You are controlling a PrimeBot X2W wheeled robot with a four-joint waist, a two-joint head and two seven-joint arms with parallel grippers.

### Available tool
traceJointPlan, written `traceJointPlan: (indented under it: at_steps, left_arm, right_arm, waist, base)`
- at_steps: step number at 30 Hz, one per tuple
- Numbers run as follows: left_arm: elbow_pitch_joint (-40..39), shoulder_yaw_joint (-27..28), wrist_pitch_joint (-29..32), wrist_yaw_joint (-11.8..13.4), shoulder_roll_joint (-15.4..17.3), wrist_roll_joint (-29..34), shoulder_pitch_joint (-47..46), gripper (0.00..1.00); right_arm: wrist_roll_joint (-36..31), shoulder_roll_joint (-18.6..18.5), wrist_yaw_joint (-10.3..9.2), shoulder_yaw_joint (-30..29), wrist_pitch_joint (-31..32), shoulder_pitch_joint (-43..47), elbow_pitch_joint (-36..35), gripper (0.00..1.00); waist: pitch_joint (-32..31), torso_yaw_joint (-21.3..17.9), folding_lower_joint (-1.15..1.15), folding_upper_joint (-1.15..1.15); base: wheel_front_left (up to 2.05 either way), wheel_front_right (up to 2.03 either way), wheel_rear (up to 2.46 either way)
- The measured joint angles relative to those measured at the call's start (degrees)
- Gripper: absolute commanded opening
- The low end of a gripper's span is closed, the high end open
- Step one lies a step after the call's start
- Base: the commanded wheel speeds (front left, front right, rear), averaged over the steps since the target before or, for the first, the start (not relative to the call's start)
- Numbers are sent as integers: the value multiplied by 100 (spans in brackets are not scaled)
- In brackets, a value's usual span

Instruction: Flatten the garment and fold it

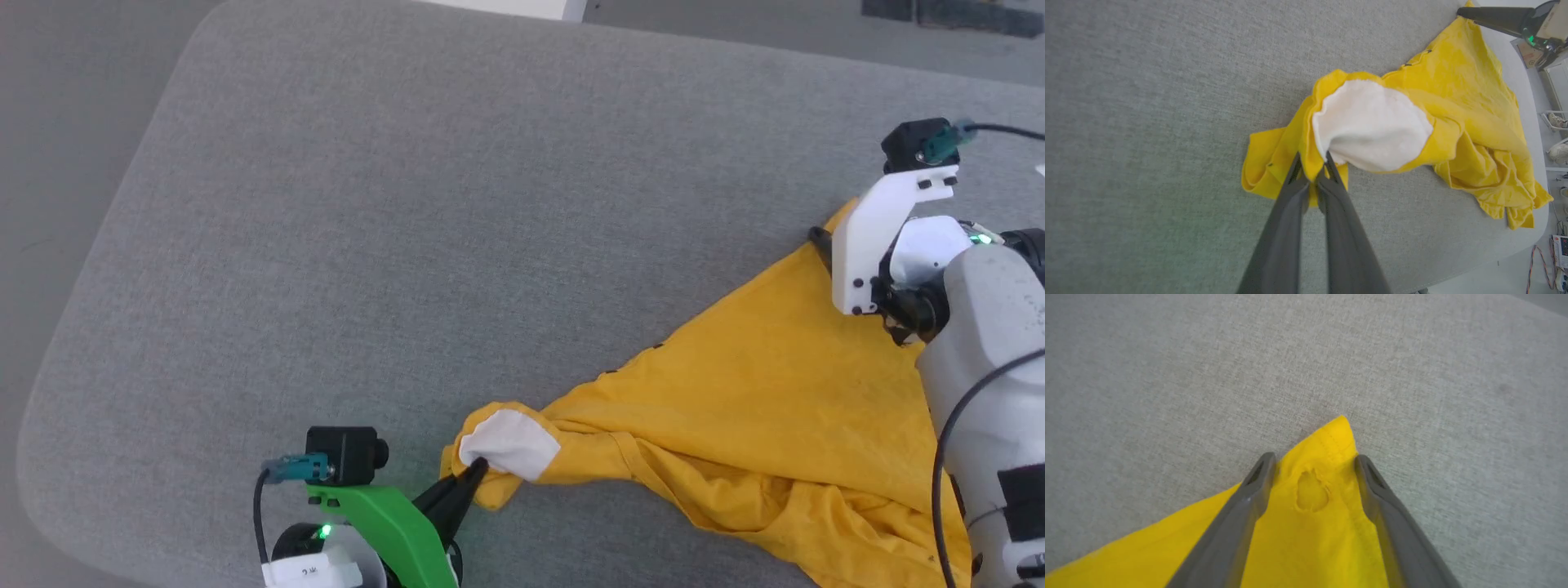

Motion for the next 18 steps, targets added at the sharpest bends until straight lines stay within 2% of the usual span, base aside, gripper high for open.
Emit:
traceJointPlan:
  at_steps: [3,4,5,6,7,12,18]
  left_arm:
    - [49,-7,-48,-40,-16,0,-32,0]
    - [56,-8,-49,-43,-21,0,-44,0]
    - [62,-8,-58,-44,-24,0,-54,0]
    - [71,-8,-71,-45,-26,0,-55,0]
    - [114,-8,-96,-45,-27,0,-54,0]
    - [165,-3,-185,-42,-27,13,-53,0]
    - [119,99,-463,-15,19,156,-41,0]
  right_arm:
    - [-147,-29,0,-38,403,-163,105,100]
    - [-193,-44,0,-59,489,-208,114,79]
    - [-243,-58,0,-100,570,-252,118,46]
    - [-274,-68,0,-147,599,-274,115,32]
    - [-358,-89,0,-322,481,-256,51,0]
    - [-203,-14,0,-480,-456,232,-359,0]
    - [436,137,0,-433,-1735,1371,-1435,0]
  waist:
    - [79,66,0,0]
    - [97,83,0,0]
    - [115,102,0,0]
    - [129,117,0,0]
    - [129,128,0,0]
    - [8,89,0,0]
    - [-254,-46,0,0]
  base:
    - [0,0,0]
    - [0,0,0]
    - [0,0,0]
    - [0,0,0]
    - [0,0,0]
    - [0,0,0]
    - [0,0,0]
